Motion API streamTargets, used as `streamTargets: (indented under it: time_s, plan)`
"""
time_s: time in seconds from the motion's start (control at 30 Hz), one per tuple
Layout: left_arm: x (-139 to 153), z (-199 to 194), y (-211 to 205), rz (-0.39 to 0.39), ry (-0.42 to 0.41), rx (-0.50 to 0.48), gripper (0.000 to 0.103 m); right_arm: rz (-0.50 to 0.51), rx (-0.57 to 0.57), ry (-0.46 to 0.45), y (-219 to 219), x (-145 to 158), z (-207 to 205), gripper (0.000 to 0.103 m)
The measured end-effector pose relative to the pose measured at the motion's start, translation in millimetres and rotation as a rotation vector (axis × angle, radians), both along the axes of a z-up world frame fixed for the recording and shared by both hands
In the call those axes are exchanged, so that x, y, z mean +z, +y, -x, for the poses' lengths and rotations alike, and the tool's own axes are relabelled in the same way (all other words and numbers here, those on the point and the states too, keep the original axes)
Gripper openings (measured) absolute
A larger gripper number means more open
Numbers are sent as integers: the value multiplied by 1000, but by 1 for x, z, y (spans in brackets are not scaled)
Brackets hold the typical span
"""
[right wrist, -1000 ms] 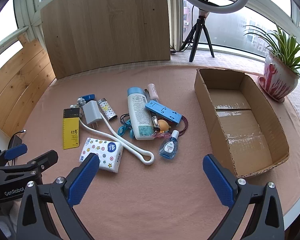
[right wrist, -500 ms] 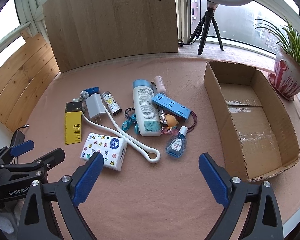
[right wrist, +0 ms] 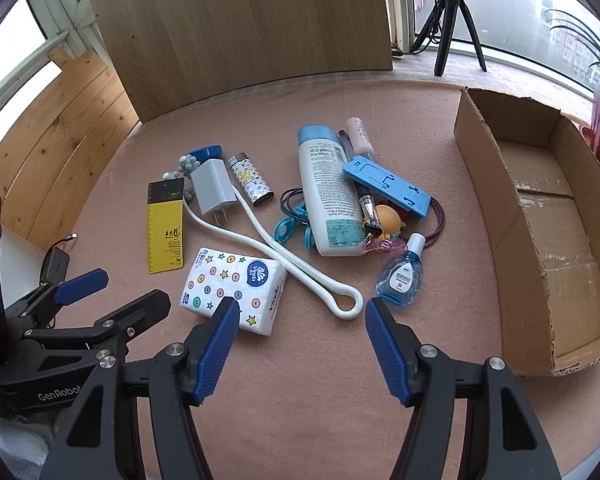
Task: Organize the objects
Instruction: 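Move the right gripper to the star-print tissue pack and grasp it, then carry the tissue pack with the right gripper into the cardboard box and release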
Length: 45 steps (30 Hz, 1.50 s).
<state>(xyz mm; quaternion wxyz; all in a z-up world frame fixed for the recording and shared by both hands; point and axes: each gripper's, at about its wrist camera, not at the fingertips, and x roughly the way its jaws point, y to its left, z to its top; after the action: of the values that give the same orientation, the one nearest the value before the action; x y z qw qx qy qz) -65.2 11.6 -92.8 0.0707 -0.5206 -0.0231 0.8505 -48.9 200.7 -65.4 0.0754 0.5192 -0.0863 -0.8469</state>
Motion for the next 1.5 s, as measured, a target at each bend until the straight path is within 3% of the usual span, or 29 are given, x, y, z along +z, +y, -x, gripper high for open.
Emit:
streamTargets:
  time_s: [0.2, 0.43, 0.87, 1.13, 1.5]
  plan:
    - [-9, 5, 5, -13, -26, -23, 85, 43, 10, -48, -1, -10, 11, 50]
    - [-19, 14, 11, -87, -70, -57, 64, 99, 36, -103, -6, -21, 24, 33]
    - [-33, 24, 11, -231, -132, -83, 37, 259, 57, -219, -8, -44, 41, 25]
    - [-39, 29, 8, -284, -150, -84, 37, 348, 44, -253, -5, -55, 47, 23]
    - [-25, 14, 18, -304, -129, -75, 37, 325, 40, -219, -1, -40, 38, 24]
